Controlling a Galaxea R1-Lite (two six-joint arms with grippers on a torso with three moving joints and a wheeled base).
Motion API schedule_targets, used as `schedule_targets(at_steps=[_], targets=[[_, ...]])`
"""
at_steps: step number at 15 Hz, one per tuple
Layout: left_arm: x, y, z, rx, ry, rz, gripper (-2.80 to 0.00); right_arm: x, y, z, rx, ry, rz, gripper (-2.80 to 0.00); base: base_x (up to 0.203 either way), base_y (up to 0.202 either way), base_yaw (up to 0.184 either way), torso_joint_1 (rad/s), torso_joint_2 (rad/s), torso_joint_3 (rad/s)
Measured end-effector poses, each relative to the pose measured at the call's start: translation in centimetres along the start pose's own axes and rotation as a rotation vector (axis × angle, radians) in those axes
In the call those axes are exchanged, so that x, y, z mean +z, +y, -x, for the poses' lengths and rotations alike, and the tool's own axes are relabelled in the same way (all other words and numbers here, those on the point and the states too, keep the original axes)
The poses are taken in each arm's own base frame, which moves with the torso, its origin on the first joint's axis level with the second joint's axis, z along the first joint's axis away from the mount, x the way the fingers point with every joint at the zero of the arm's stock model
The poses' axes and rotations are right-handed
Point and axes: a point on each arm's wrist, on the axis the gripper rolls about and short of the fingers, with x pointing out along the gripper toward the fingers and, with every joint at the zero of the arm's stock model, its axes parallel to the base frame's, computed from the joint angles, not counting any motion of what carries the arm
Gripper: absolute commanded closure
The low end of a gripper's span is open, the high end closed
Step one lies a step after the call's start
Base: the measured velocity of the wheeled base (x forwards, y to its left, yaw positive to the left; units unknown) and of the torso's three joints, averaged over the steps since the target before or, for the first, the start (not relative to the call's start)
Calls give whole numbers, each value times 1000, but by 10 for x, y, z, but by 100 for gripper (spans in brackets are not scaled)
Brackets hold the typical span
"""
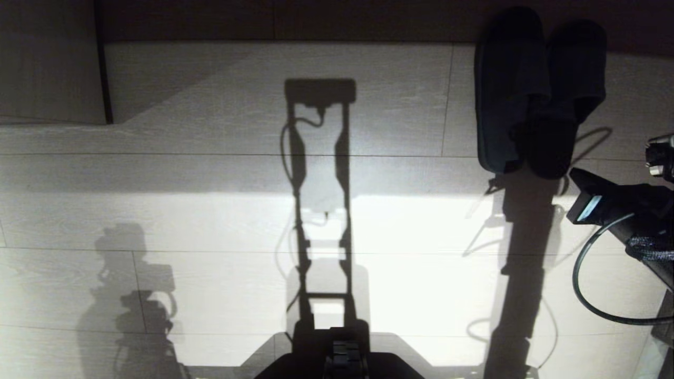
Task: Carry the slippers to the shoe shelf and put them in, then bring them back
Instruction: Pick up the slippers on the floor
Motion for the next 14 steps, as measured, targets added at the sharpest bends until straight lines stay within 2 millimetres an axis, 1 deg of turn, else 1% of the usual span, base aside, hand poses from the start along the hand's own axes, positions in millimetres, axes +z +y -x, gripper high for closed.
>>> schedule_targets(at_steps=[6, 12, 14], targets=[[0, 0, 0, 0, 0, 0, 0, 6, 2, -18, 1, -65, -6, 0, 0, 0, 0, 0, 0, 0], [0, 0, 0, 0, 0, 0, 0, 11, 4, -44, 2, -134, -7, 0, 0, 0, 0, 0, 0, 0], [0, 0, 0, -1, 0, 0, 0, 16, 6, -51, 4, -160, -7, 0, 0, 0, 0, 0, 0, 0]])
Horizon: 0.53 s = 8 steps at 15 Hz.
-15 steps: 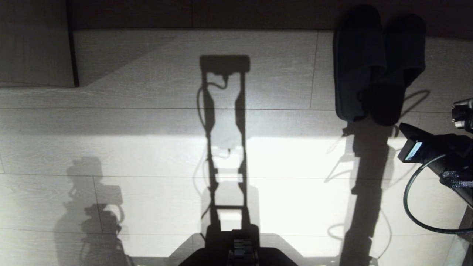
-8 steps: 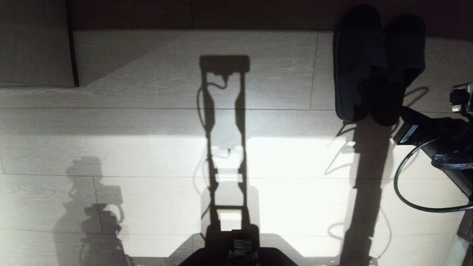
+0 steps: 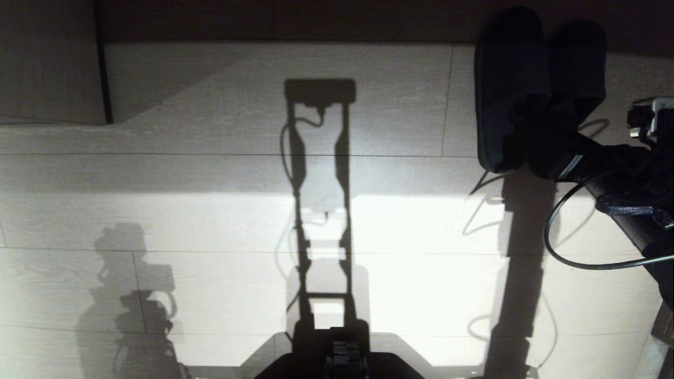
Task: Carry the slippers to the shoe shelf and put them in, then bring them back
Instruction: Pick up the slippers on the floor
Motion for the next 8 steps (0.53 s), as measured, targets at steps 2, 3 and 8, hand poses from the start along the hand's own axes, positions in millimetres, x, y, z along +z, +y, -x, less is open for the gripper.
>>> schedule_targets(at_steps=[2, 3, 8], targets=[[0, 0, 0, 0, 0, 0, 0, 4, 4, -8, 10, -27, -3, 0, 0, 0, 0, 0, 0, 0], [0, 0, 0, 0, 0, 0, 0, 6, 6, -11, 16, -36, -5, 0, 0, 0, 0, 0, 0, 0], [0, 0, 0, 0, 0, 0, 0, 13, 11, -22, 25, -76, -10, 0, 0, 0, 0, 0, 0, 0]])
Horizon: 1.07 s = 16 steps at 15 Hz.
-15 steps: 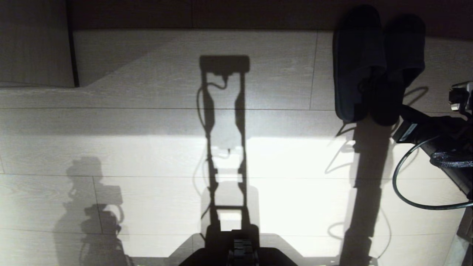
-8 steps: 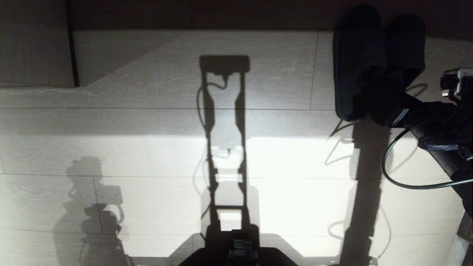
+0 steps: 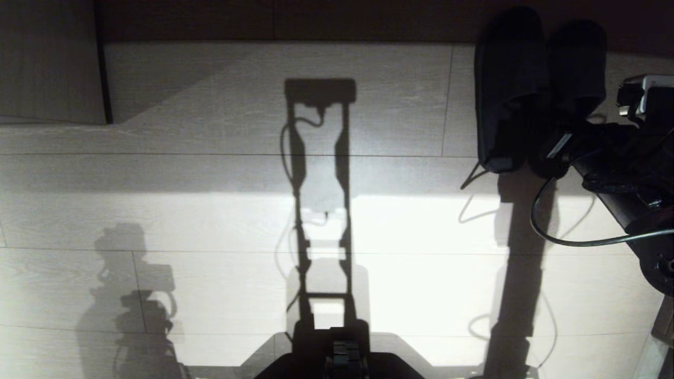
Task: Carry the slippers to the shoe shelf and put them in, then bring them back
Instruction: Pick up the slippers on the floor
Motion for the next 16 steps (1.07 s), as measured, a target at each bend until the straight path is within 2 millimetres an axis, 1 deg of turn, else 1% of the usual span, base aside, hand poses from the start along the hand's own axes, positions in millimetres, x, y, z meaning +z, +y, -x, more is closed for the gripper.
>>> schedule_targets(at_steps=[3, 4, 5, 14, 16], targets=[[0, 0, 0, 0, 0, 0, 0, 1, 1, -7, 1, -17, 0, 0, 0, 0, 0, 0, 0, 0], [0, 0, 0, 0, 0, 0, 0, 1, 1, -9, 2, -21, -1, -9, 0, 0, 0, 0, 0, 0], [0, 0, 0, 0, 0, 0, 0, 2, 1, -11, 0, -28, -1, -280, 0, 0, 0, 0, 0, 0], [0, 0, 0, 0, 0, 0, 0, 3, 1, -17, -7, -42, -2, -280, 0, 0, 0, 0, 0, 0], [0, 0, 0, 0, 0, 0, 0, 5, 1, -20, -8, -55, -4, -280, 0, 0, 0, 0, 0, 0]])
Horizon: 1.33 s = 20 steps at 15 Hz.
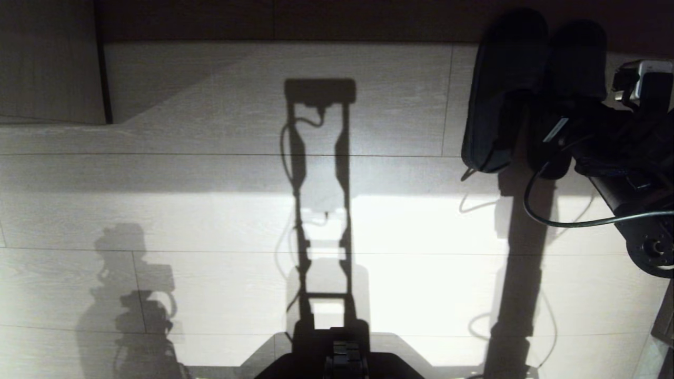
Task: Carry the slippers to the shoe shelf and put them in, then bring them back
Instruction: Pick up the slippers on the floor
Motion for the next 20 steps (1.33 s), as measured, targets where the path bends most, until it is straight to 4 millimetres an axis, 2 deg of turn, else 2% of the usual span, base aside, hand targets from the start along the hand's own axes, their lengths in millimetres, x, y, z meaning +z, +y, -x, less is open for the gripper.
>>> schedule_targets(at_steps=[4, 11, 20], targets=[[0, 0, 0, 0, 0, 0, 0, -3, 0, -3, -1, 3, 0, -280, 0, 0, 0, 0, 0, 0], [0, 0, 0, 0, 0, 0, 0, -11, -2, 10, -3, 60, 3, -280, 0, 0, 0, 0, 0, 0], [0, 0, 0, 0, 0, 0, 0, -19, -5, 2, -15, 62, -2, -280, 0, 0, 0, 0, 0, 0]])
